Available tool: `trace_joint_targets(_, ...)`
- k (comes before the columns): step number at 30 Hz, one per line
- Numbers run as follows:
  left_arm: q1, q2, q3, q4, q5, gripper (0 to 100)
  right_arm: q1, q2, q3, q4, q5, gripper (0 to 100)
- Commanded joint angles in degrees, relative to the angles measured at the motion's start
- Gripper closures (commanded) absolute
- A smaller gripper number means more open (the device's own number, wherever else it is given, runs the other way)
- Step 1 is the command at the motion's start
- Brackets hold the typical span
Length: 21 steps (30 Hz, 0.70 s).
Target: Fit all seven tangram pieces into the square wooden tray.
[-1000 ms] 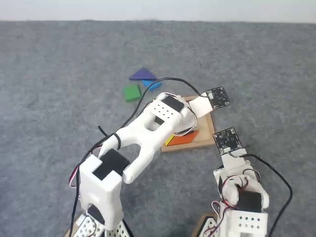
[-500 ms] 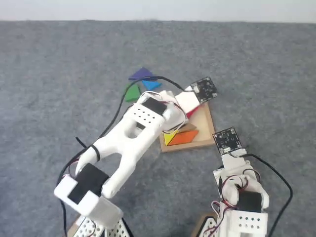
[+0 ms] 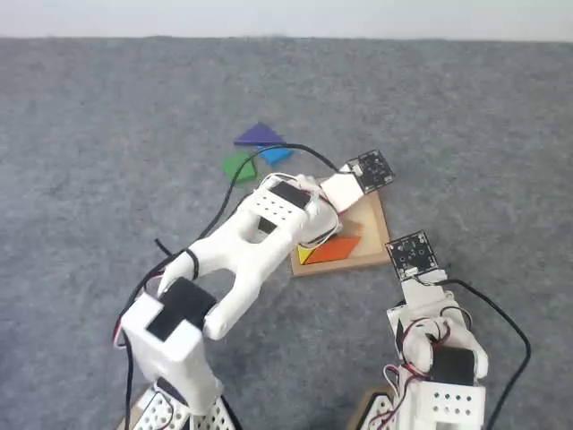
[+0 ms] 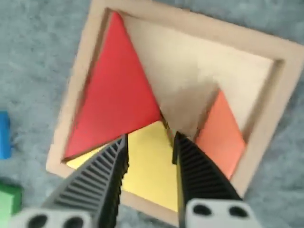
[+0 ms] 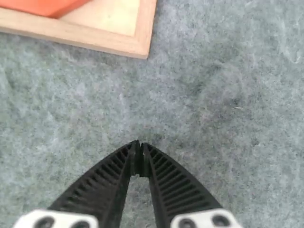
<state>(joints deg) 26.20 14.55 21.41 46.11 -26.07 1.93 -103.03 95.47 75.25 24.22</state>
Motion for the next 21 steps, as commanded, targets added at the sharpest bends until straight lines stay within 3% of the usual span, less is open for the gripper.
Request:
trace_joint_targets(1, 0.35, -0.18, -2.42, -1.23, 0.44, 85, -0.22, -0.84, 0.97, 0.13, 0.44, 99.1)
trace_joint_targets(12, -2.99, -9.67, -2.15, 0.35, 3.16, 85, -0.22, -0.84, 0.97, 0.13, 0.44, 99.1)
trace_joint_targets(21, -1.23, -7.56, -1.36, -1.85, 4.66, 85, -0.22, -0.84, 0.97, 0.13, 0.44, 99.1)
